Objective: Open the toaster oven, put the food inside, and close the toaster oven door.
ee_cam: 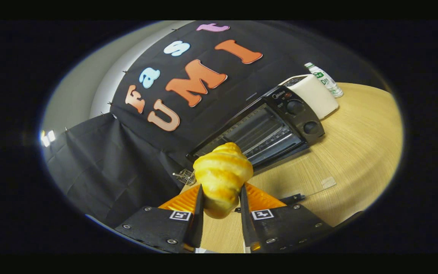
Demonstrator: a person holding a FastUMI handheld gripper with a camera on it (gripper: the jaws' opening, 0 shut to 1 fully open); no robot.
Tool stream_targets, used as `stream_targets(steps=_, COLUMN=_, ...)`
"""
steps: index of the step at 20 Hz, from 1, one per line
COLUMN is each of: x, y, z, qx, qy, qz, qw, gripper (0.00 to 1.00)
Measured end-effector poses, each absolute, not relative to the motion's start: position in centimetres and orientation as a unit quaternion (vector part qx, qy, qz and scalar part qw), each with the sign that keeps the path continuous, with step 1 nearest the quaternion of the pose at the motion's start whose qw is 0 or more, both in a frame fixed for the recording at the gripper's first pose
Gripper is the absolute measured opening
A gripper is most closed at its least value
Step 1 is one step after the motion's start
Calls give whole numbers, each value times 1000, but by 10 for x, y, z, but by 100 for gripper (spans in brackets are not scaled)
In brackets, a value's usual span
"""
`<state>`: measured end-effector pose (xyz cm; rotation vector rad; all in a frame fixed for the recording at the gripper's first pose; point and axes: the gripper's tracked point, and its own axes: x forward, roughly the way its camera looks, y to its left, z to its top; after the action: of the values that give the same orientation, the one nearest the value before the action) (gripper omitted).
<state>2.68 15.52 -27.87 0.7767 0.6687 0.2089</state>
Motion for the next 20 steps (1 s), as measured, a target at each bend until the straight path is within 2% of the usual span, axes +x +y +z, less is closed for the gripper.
stream_targets(steps=12, x=122, y=168, z=-319, qx=396, qy=342, qz=62, qw=850, gripper=43)
stream_targets(steps=20, x=163, y=178, z=-336, qx=361, qy=338, qz=57, qw=867, gripper=43)
